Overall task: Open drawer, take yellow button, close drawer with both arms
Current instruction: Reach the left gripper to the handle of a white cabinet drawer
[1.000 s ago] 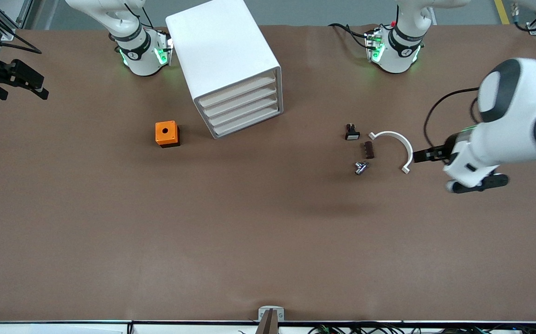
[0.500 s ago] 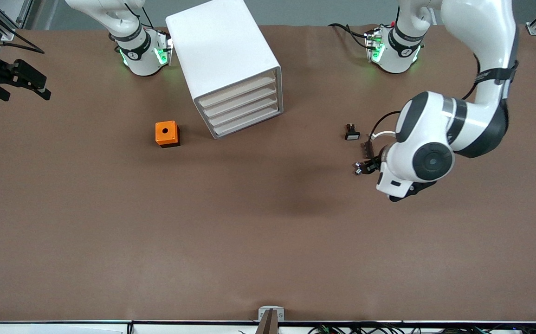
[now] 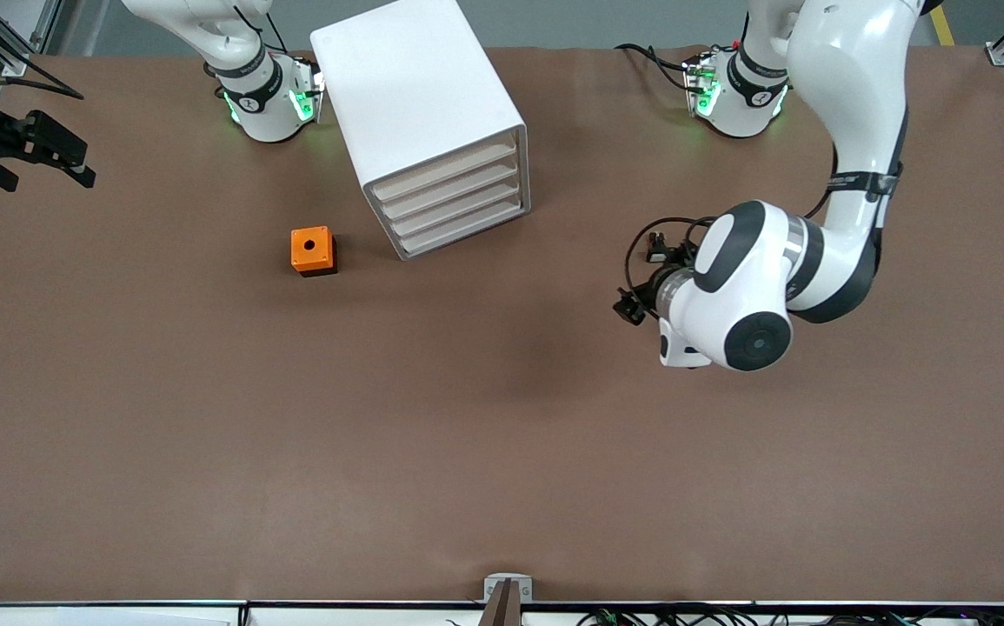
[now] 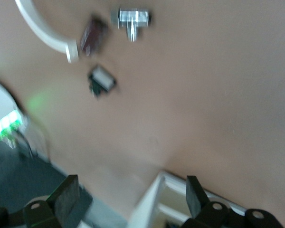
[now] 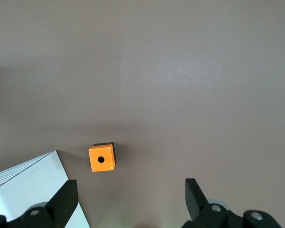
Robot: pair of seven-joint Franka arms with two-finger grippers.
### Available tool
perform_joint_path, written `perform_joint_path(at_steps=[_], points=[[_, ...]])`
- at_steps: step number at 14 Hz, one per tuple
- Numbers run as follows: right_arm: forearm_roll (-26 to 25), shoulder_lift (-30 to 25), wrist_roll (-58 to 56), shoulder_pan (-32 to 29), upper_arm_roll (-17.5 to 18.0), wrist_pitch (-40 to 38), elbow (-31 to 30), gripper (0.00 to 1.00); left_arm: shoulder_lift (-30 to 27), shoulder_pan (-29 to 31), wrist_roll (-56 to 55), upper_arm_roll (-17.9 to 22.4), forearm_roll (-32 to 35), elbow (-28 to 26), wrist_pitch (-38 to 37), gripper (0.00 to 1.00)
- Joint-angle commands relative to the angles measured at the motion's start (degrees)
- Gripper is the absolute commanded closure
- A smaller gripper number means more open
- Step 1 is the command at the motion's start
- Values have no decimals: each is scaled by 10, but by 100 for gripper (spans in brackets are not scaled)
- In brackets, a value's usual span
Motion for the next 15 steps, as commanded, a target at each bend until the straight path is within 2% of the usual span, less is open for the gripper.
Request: perform_joint_path(at_steps=[1, 6, 8, 13, 15], points=[[3, 2, -8, 2, -3, 2, 5, 0, 38, -8, -133, 3, -85, 30, -22, 1], [5, 1, -8, 2, -4, 0, 6, 0, 75, -16, -302, 3, -249, 31, -107, 1], [4, 1, -8, 3, -4, -3, 8, 0, 87, -16, -383, 3, -310, 30, -111, 1], [4, 3, -8, 3, -3, -5, 12, 0, 111, -32, -531, 3, -391, 28, -111, 1], [3, 4, -8, 3, -3, -3, 17, 0, 138, -34, -590, 3, -418, 28, -111, 1]])
